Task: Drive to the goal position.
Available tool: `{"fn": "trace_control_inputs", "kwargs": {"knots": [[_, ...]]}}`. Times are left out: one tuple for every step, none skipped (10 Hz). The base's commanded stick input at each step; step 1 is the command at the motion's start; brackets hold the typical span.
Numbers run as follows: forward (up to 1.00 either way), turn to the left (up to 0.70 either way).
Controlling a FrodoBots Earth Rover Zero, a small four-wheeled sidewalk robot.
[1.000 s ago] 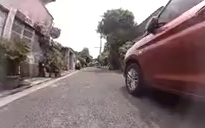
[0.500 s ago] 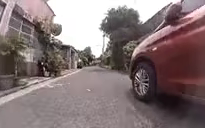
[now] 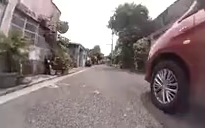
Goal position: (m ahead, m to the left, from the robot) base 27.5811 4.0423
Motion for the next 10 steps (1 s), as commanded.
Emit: {"fn": "trace_control_inputs", "kwargs": {"knots": [[0.70,0.00],[0.70,0.00],[0.70,0.00],[0.70,0.00],[0.70,0.00],[0.70,0.00],[0.70,0.00],[0.79,0.00],[0.85,0.00],[0.85,0.00]]}}
